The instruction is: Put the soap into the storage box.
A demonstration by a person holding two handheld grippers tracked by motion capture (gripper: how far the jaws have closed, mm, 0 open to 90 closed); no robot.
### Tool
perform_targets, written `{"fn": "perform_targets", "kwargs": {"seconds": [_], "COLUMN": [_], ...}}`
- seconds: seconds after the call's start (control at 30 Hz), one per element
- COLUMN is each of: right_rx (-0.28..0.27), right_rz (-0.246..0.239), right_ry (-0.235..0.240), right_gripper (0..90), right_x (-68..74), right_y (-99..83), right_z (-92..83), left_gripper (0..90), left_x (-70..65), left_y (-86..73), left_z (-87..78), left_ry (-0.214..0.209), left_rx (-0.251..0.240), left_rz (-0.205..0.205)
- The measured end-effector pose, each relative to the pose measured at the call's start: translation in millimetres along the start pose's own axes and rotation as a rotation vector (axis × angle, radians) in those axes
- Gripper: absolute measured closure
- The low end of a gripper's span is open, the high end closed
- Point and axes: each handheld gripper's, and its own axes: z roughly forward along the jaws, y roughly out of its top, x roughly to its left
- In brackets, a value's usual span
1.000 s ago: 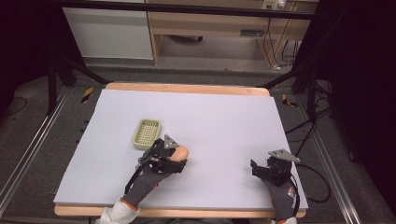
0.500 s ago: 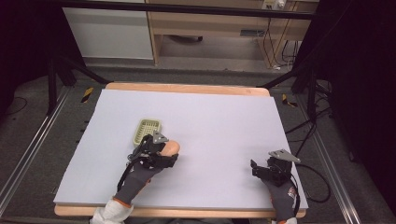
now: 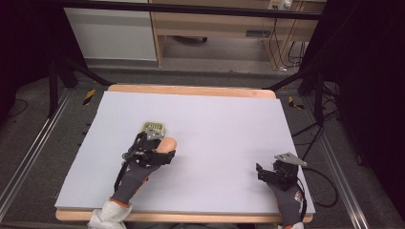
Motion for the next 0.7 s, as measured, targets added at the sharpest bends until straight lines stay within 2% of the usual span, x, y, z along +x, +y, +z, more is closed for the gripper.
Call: {"fn": "perform_targets", "kwargs": {"seconds": [0.33,0.7], "right_rx": [0.002,0.004], "right_rz": [-0.003,-0.002], "right_ry": [0.004,0.004], "right_gripper": [9.6,9.6], "right_x": [0.4,1.2], "right_y": [0.1,0.3], "right_z": [0.3,1.0], "left_gripper": [31.3,31.3], "left_x": [15.0,27.9], "left_y": [2.2,4.2], "left_z": [-1.6,-1.1], "left_ry": [0.033,0.062], "left_rx": [-0.012,-0.010], "left_rz": [-0.033,-0.050]}}
